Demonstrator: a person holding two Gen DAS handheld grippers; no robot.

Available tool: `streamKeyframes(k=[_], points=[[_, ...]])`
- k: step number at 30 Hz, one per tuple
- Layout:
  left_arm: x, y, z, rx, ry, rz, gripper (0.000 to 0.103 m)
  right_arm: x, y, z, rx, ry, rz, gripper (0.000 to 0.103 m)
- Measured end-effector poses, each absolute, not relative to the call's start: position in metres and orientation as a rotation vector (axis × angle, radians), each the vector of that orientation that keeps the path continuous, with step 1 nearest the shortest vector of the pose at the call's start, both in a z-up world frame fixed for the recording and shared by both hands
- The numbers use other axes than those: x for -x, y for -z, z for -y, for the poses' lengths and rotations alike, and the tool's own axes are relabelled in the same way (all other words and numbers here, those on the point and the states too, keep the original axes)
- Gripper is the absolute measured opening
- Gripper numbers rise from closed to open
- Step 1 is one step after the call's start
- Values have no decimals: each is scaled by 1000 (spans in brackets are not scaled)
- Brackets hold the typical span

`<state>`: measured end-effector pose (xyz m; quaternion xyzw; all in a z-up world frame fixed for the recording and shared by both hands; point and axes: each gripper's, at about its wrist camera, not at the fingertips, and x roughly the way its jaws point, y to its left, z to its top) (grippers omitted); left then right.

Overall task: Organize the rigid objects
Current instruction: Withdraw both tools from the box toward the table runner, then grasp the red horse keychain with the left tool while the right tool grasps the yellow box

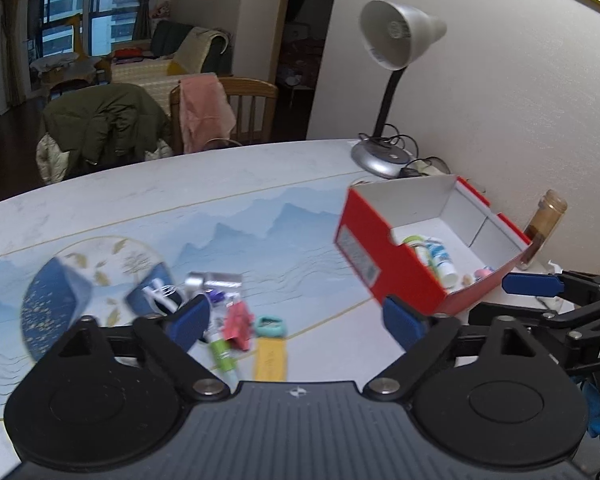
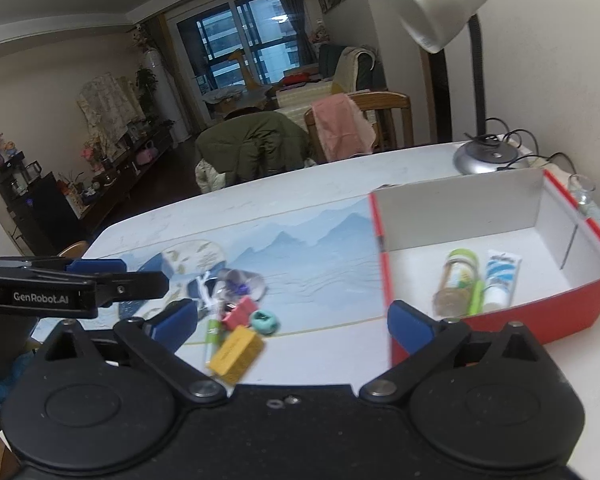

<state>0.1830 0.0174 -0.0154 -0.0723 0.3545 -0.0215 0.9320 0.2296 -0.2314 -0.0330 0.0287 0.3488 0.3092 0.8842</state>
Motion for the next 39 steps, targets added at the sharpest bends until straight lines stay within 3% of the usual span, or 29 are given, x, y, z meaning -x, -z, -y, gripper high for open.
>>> streamKeyframes(k=[9, 29, 39], points=[[-152, 51, -53, 165, 38, -704, 103, -215, 45, 189, -32, -627, -759, 102], [-133, 141, -50, 102, 24, -805, 103, -238, 103, 100, 69, -553, -921, 98], [-138, 172, -44, 104, 51, -853, 103, -268, 136, 73, 103, -485, -1015, 83]])
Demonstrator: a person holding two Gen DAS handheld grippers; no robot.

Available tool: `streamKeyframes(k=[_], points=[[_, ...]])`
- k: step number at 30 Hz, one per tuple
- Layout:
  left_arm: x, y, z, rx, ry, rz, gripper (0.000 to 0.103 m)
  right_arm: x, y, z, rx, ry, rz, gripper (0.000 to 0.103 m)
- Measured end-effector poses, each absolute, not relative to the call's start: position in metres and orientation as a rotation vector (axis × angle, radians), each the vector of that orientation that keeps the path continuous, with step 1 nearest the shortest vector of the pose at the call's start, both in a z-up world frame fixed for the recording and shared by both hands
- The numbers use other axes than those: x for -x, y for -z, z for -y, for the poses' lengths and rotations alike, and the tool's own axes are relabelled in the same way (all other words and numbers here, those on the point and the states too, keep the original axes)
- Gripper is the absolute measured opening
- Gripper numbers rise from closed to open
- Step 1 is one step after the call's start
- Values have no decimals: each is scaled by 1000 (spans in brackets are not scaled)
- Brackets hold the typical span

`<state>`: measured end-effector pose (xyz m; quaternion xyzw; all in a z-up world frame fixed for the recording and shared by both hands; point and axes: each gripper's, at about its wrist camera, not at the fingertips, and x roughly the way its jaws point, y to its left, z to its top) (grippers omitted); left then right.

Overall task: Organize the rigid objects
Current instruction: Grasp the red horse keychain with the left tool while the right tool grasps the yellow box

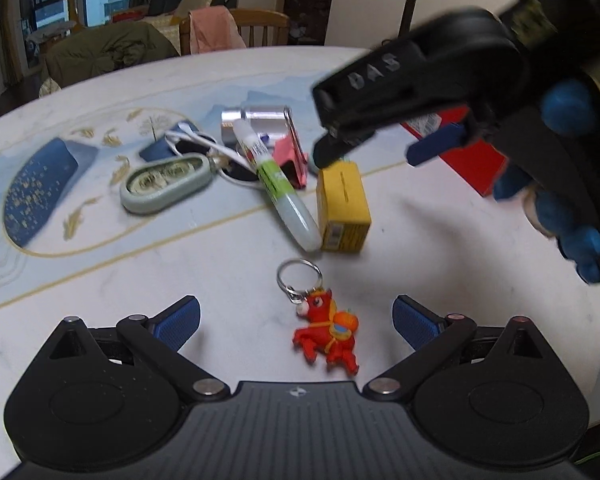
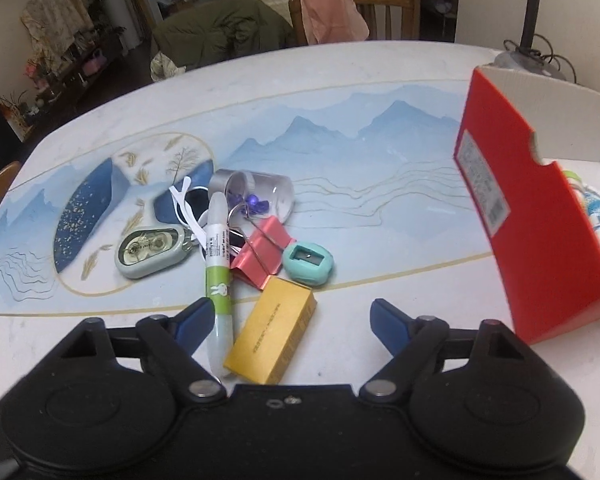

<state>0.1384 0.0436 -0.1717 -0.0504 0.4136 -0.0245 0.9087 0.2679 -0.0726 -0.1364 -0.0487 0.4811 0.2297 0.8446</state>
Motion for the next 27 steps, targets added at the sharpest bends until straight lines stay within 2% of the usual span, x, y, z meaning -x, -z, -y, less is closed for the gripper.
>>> streamKeyframes(k=[6, 13, 15, 19, 22, 27], points=[[-136, 181, -41, 108, 50, -863, 103, -275, 146, 58, 132, -461, -1043, 74], [-128, 186, -30, 63, 71, -846, 102, -278, 156, 53, 160, -428, -1080, 55], [-126, 185, -25, 43, 83, -838, 97, -277, 157, 52, 163, -436, -1084, 51], [-125, 183, -20, 4, 84, -830, 79, -274, 157, 49, 169, -463, -1091, 36], [-125, 182, -19, -22, 64, -831, 68, -271, 156, 48, 175, -477, -1092, 30], [-125, 180, -19, -18, 59, -827, 49, -268, 153, 55, 170, -494, -1090, 29]])
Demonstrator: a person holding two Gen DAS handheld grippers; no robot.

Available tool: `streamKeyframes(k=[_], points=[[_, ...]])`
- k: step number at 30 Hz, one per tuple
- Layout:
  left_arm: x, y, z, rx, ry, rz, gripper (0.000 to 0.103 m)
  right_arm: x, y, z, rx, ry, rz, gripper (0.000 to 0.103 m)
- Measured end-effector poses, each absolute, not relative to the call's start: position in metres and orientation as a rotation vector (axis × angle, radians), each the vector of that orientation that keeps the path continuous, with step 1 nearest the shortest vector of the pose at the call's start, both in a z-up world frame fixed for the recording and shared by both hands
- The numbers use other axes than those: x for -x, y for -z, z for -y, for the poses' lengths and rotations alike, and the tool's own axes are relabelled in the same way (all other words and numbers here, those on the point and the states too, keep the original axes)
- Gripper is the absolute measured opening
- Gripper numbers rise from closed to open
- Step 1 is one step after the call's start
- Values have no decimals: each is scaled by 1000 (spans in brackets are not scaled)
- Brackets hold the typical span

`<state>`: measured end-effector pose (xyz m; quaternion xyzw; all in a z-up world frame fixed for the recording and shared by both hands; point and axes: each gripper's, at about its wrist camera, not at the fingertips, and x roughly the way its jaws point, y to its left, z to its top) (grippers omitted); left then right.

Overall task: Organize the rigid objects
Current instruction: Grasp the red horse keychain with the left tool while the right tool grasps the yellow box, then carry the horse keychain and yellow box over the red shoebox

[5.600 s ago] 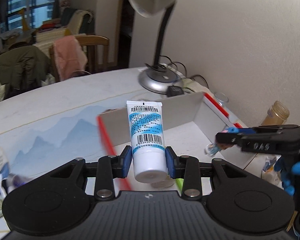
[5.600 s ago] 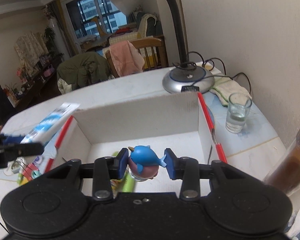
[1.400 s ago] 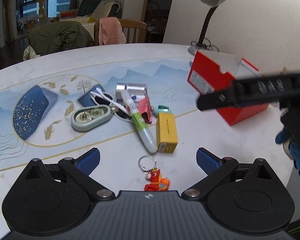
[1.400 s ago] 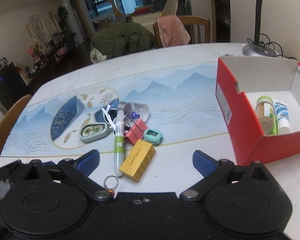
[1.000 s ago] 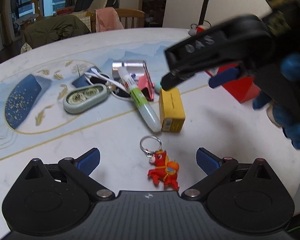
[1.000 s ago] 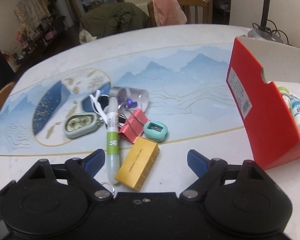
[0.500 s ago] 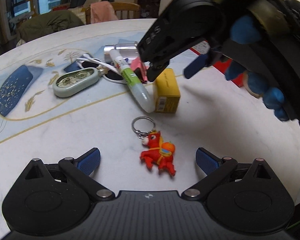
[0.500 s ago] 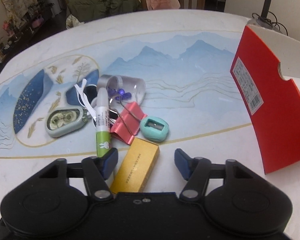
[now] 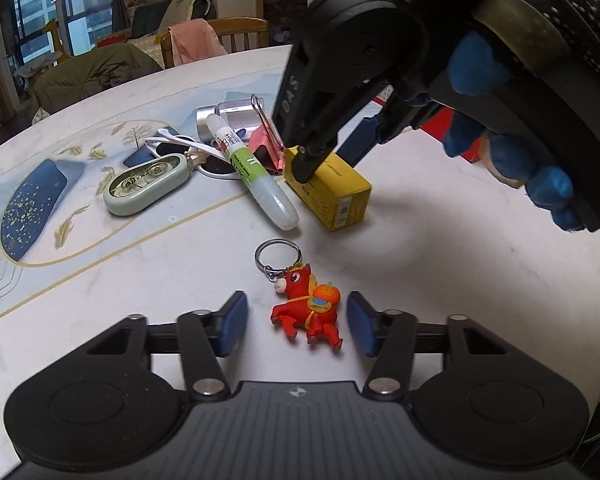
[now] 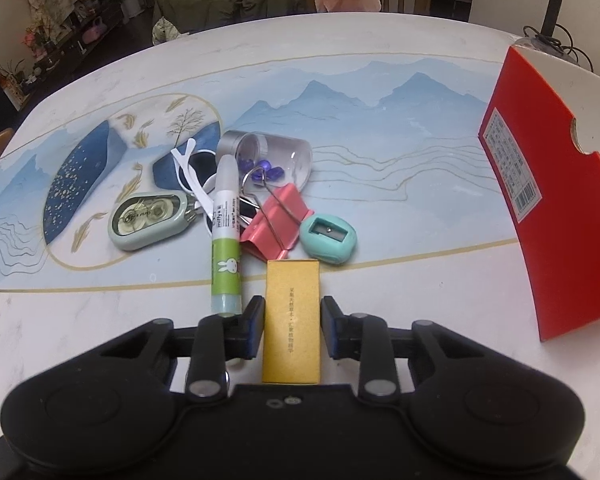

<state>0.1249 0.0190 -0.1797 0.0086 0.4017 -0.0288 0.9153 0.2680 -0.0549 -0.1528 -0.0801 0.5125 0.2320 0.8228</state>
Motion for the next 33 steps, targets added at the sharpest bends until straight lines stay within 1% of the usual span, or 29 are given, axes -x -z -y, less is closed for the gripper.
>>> streamKeyframes(k=[3, 4, 18, 24, 33], points=[[-125, 179, -20, -2, 66, -828, 39, -266, 150, 60, 163, -497, -1089, 28], [-126, 178, -21, 2, 65, -828, 34, -266, 149, 62, 158, -499, -1088, 28], [-131, 167, -34, 96, 17, -828, 33, -244, 116, 111, 53, -579, -1060, 28], [-134, 147, -36, 135, 17, -802, 33, -242, 97, 135, 18, -597, -1039, 28], [-148, 111, -18, 161, 55, -747, 33, -253, 70, 172, -15, -622, -1016, 28]])
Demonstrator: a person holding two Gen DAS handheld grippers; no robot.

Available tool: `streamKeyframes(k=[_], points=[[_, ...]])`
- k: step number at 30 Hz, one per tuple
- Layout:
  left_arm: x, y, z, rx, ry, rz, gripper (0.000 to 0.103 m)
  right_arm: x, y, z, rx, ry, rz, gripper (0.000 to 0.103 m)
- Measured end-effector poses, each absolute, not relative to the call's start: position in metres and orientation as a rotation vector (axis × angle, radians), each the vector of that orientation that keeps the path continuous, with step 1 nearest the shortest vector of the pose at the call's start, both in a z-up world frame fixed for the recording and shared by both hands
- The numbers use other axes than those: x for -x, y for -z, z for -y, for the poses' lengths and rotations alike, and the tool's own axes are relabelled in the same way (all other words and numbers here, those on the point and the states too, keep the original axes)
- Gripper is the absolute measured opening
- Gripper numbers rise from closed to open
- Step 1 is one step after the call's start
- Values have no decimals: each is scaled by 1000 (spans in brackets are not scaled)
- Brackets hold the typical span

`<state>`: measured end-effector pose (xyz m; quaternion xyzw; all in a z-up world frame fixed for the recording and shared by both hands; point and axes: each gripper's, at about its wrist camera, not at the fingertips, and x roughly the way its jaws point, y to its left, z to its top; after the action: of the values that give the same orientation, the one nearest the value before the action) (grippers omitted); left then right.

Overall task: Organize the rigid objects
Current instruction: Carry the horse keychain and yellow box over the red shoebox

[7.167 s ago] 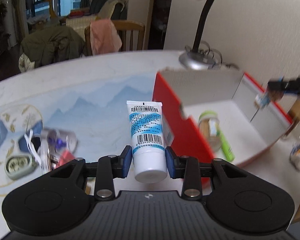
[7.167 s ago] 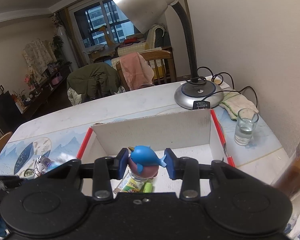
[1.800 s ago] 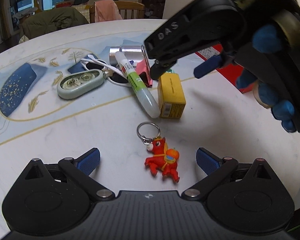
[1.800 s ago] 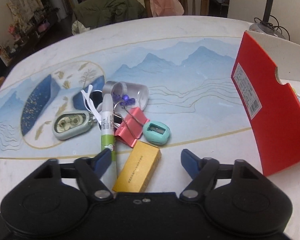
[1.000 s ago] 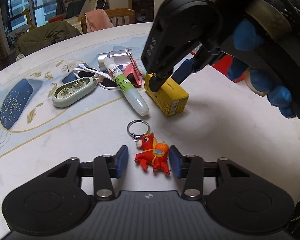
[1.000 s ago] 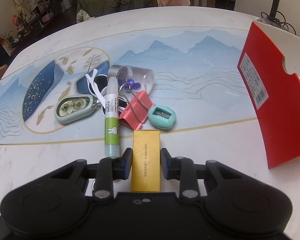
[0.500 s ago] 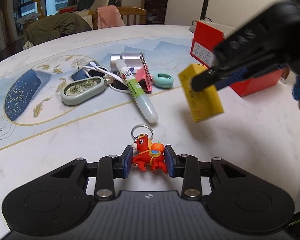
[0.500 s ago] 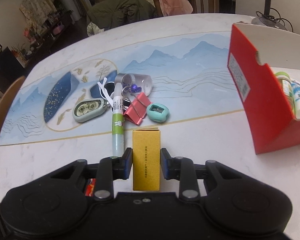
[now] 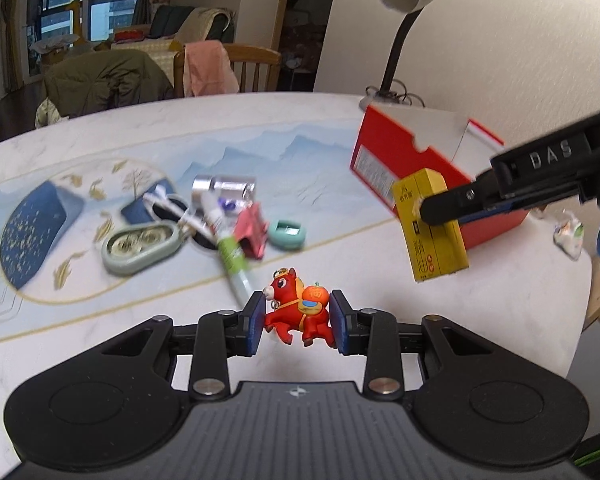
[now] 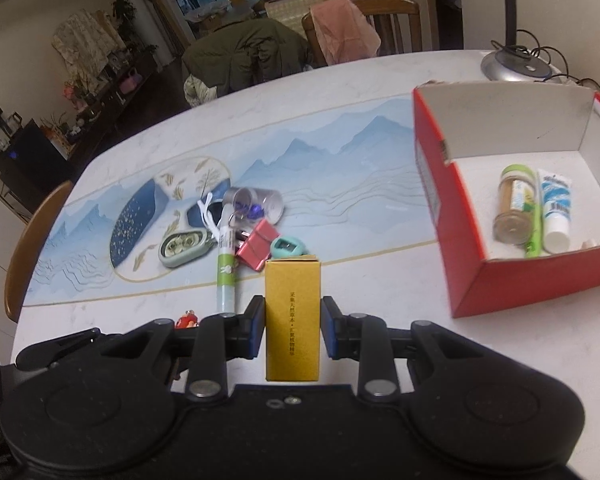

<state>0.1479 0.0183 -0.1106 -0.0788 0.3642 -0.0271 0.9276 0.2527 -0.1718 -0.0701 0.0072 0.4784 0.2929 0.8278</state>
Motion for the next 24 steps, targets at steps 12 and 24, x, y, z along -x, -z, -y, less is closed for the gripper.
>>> streamKeyframes(k=[12, 24], points=[[-193, 61, 19, 133, 67, -662, 33, -295, 43, 234, -52, -574, -923, 28], [-259, 29, 72, 66, 109, -610, 33, -354, 38, 303, -97, -490, -884, 28]])
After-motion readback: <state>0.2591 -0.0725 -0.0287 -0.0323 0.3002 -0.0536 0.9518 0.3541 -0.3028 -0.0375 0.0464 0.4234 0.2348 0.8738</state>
